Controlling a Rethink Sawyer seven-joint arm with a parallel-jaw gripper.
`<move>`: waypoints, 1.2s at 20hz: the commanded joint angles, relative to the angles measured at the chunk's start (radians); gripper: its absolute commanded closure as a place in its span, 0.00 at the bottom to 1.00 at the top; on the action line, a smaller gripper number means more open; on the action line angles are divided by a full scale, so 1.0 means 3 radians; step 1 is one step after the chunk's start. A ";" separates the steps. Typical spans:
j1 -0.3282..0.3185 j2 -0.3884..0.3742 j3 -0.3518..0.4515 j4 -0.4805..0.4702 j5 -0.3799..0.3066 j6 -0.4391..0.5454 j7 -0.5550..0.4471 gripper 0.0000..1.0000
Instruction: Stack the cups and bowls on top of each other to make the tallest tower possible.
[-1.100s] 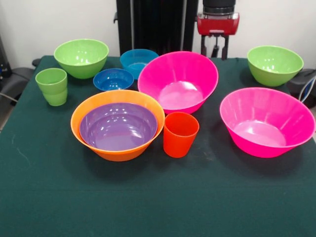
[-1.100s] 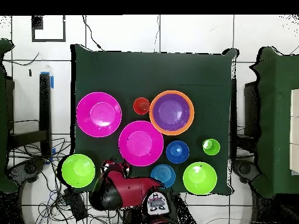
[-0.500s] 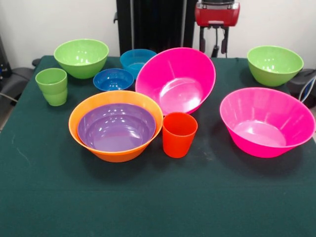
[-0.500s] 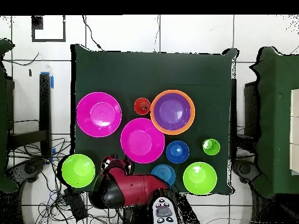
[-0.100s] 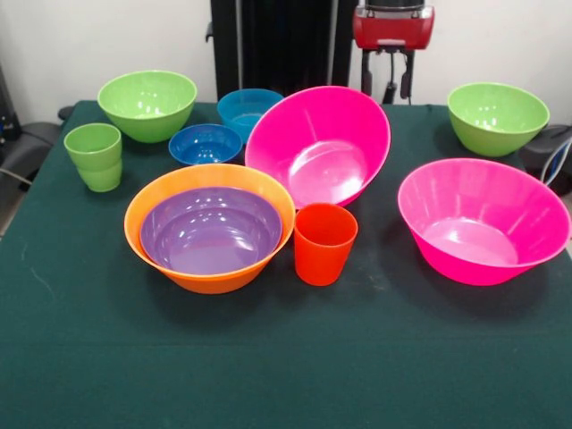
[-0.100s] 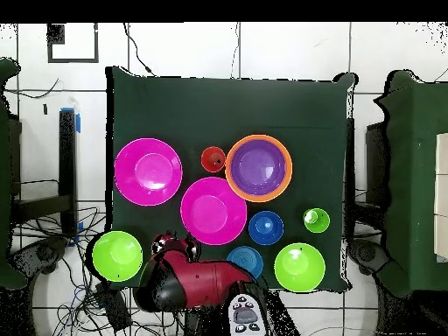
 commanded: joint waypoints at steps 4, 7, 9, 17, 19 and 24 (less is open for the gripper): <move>-0.0071 0.0156 0.0332 -0.0205 0.0150 0.0298 0.0389 0.00; -0.0095 -0.0084 0.0358 -0.0045 0.0229 0.0546 0.0405 0.00; -0.0083 -0.0215 0.0370 0.0032 0.0279 0.0657 0.0426 0.00; -0.0123 -0.0383 0.0519 0.0208 0.0433 0.0820 0.0488 0.00; -0.0151 -0.0345 0.0567 0.0216 0.0455 0.0804 0.0485 0.00; -0.0076 -0.0330 0.0630 0.0287 0.0591 0.0742 0.0590 0.00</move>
